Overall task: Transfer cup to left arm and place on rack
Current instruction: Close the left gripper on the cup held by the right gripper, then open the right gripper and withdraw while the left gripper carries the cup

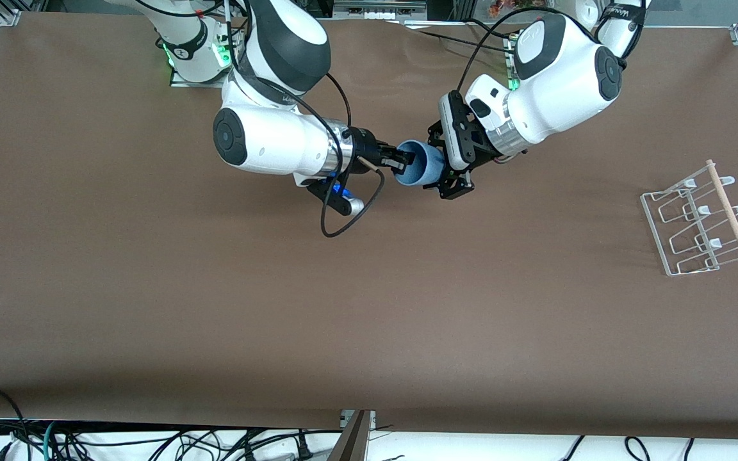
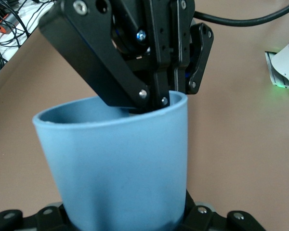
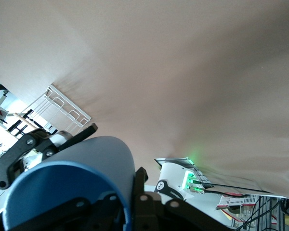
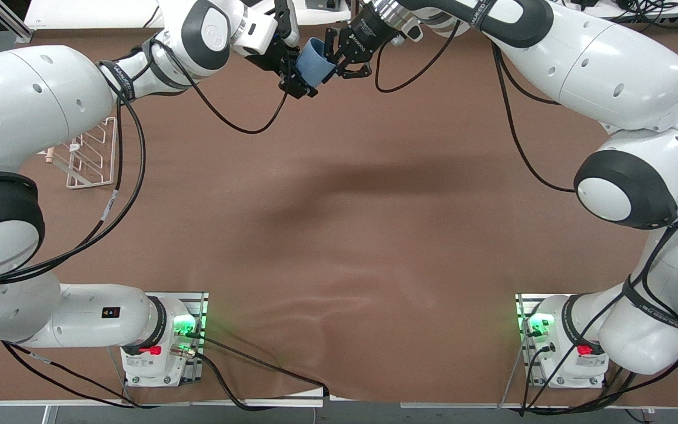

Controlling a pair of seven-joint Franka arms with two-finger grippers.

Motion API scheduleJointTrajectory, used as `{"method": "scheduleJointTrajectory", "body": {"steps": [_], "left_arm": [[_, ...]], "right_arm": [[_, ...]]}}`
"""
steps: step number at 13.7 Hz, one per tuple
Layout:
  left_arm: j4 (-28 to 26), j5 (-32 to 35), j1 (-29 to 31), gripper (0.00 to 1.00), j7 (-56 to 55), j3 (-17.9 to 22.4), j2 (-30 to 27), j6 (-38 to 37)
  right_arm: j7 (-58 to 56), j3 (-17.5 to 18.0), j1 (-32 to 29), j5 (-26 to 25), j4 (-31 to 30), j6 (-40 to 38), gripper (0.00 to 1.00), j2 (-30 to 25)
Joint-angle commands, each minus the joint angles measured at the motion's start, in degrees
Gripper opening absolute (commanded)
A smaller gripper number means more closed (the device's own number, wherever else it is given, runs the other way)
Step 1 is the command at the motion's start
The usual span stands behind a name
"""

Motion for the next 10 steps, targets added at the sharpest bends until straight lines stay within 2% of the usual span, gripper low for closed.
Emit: {"method": "scheduleJointTrajectory", "body": {"steps": [1,3,5,6,10], "left_arm": [[0.0,-2.9,-0.3,0.0,0.5,-2.4,0.3,0.7],[0.6,-2.4,-0.2,0.0,1.0,-2.4,0.2,0.5],[0.6,-2.3,0.2,0.0,1.3,-2.0,0.2,0.2],[0.7,-2.2,0.4,0.0,1.4,-1.8,0.1,-0.2],[1.7,-2.0,0.6,0.0,4.7,1.7,0.0,-6.1]], "right_arm": [[-0.3,0.4,-0.6,4.5,1.2,1.8,0.28,0.3],[-0.4,0.5,-1.2,5.1,1.2,1.4,0.3,0.3],[-0.6,0.4,-1.4,5.2,1.1,1.0,0.66,0.3],[-0.6,0.4,-2.3,5.2,0.9,0.6,0.75,0.3],[-3.2,0.1,-8.0,5.0,1.2,-7.4,0.83,-1.1]]}}
